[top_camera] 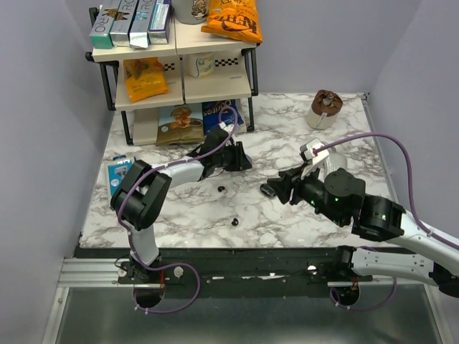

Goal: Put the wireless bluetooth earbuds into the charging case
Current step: Place the charging case at the center of the board.

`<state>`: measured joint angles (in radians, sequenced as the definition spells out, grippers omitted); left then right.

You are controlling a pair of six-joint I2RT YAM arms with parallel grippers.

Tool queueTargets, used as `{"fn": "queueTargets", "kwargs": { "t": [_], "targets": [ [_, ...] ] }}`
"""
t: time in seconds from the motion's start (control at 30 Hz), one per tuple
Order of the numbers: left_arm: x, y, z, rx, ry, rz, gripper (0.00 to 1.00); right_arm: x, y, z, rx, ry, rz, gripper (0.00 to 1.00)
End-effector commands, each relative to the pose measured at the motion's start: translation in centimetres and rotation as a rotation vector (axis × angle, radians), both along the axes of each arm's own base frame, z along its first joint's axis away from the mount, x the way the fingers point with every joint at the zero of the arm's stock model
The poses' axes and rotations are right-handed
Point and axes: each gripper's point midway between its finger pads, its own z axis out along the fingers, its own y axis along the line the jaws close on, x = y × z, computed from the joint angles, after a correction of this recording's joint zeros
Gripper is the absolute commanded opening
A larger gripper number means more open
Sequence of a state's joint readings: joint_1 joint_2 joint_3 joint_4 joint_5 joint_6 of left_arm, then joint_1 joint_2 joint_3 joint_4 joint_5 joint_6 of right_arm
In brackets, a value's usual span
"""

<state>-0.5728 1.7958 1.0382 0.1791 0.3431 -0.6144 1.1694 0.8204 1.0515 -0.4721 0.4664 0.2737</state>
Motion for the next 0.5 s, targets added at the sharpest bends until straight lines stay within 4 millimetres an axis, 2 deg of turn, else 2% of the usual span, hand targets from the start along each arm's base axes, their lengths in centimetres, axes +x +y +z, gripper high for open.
{"fn": "queueTargets", "kwargs": {
  "t": [0.0, 0.2, 0.33, 0.47],
  "targets": [
    [1.3, 1.1, -2.3, 0.041, 0.102, 0.053, 0.0, 0.1, -0.3, -0.1, 0.014, 0.0, -0.013, 0.52],
    [2.0, 2.9, -5.5, 0.104, 0.175, 0.101, 0.03, 0.1, -0.3, -0.3, 0.006, -0.004, -0.011, 0.52],
    [2.0, 3.5, -6.2, 0.124, 0.19, 0.107, 0.1, 0.1, -0.2, -0.3, 0.002, -0.006, -0.009, 0.52],
    [1.9, 3.7, -6.4, 0.129, 0.198, 0.105, 0.34, 0.2, -0.1, -0.6, -0.003, -0.003, -0.007, 0.52]
  ]
}}
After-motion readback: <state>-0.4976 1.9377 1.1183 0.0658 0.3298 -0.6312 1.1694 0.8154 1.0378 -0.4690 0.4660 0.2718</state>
